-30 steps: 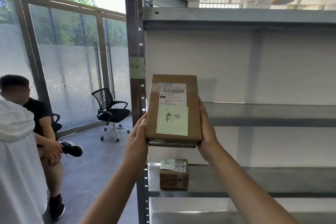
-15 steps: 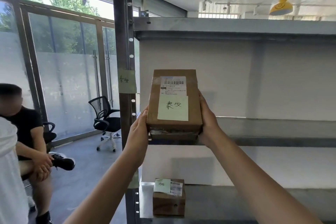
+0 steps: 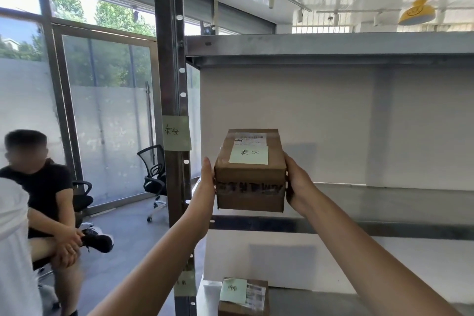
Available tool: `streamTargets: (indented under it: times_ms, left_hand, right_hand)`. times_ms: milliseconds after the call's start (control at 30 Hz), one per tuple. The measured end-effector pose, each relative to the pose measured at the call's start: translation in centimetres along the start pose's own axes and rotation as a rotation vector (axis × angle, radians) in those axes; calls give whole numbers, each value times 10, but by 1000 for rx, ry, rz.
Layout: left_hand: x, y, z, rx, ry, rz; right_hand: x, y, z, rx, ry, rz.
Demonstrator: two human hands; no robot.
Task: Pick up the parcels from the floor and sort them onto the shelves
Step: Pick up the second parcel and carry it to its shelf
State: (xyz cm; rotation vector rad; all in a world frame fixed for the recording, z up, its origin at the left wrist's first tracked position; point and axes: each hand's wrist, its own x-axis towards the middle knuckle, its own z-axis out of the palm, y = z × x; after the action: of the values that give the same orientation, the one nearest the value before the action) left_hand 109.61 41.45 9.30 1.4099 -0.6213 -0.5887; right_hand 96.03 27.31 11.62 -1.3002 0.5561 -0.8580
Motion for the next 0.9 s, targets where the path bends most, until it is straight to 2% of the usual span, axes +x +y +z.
streamTargets:
  times_ms: [233, 433, 567, 767, 900]
  left_hand:
    - [3, -12, 13, 40, -19, -15]
    - [-4, -25, 17, -22, 18, 1]
    - [-3, -34, 15, 6, -20, 96]
    - [1, -43, 6, 101, -75, 204]
    - [6, -45, -2, 120, -76, 237]
  right_hand:
    - [13, 11, -8, -13, -16, 35]
    - [17, 24, -15, 15, -21, 109]
    - [18, 30, -16, 41, -29, 182]
    - [22, 41, -16, -22, 1, 159]
    - [17, 49, -13, -13, -57, 144]
